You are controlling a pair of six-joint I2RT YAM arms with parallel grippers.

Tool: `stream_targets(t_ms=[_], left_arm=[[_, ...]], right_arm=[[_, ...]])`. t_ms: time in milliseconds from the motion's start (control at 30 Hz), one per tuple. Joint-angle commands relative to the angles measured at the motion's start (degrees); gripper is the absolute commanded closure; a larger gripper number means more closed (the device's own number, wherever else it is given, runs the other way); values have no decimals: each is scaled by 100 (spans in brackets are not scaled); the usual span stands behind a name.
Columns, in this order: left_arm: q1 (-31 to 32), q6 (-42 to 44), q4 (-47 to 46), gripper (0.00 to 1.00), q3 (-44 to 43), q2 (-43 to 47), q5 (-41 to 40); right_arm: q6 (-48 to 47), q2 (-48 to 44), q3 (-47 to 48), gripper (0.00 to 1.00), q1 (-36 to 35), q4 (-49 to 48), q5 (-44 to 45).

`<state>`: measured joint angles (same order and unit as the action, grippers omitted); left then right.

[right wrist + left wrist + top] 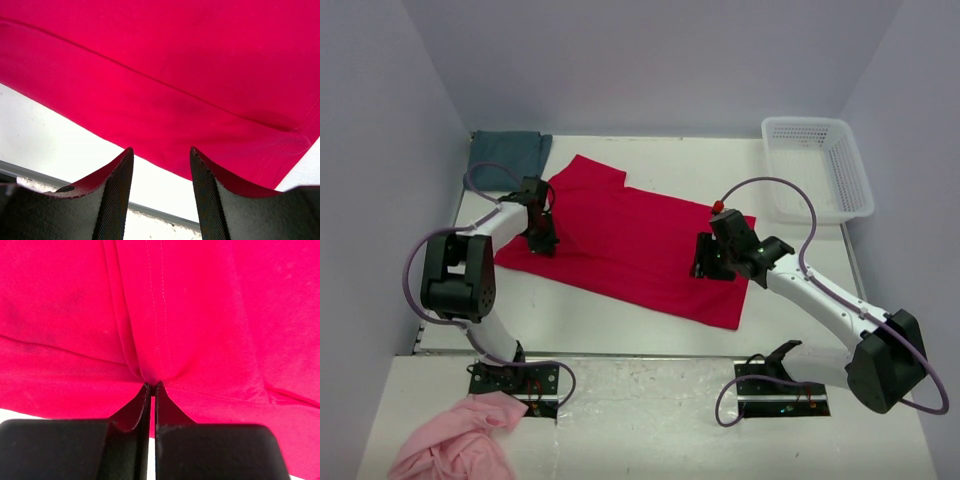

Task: Fold and stack the t-shirts
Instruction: Fold the flattened tshirt in 1/3 of the way

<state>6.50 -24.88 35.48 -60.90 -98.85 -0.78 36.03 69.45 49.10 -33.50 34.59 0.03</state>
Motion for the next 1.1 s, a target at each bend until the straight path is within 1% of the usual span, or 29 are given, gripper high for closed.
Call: stream_targets(t_ms=[0, 167, 367, 567, 600, 667, 700, 767, 933, 967, 1033, 1067], left_arm=[[0, 80, 37, 100, -369, 340, -71], [202, 98, 222, 100, -1009, 173, -160], [562, 36, 275, 100, -1853, -310, -116], [729, 89, 301, 100, -2636, -1232, 33], [782, 133, 319, 100, -2872, -1503, 8], [844, 194, 423, 100, -3215, -1768, 42], [879, 221, 433, 100, -3295, -1961, 199], [966, 334, 328, 100, -3279, -1945, 253], [1178, 511, 248, 100, -3279, -1902, -81], [1187, 528, 231, 95, -3261, -1901, -2], [1187, 528, 179, 94, -3191, -1893, -10], [1195, 528, 169, 92, -3182, -1884, -28]], right_arm=[[36, 33, -41, 50, -25, -189, -100], [27, 104, 12, 50, -25, -181, -65], [-8, 191, 161, 50, -25, -102, -21], [-61, 323, 337, 50, -25, -40, -12], [-70, 367, 337, 50, -25, -49, -12], [-70, 402, 320, 50, -25, -75, -12], [-44, 472, 293, 50, -25, -119, -12], [-35, 499, 276, 50, -25, -163, -12], [0, 649, 267, 50, -25, -268, -117], [0, 640, 267, 50, -25, -277, -126], [0, 623, 267, 50, -25, -295, -126], [0, 614, 267, 50, -25, -303, -118]])
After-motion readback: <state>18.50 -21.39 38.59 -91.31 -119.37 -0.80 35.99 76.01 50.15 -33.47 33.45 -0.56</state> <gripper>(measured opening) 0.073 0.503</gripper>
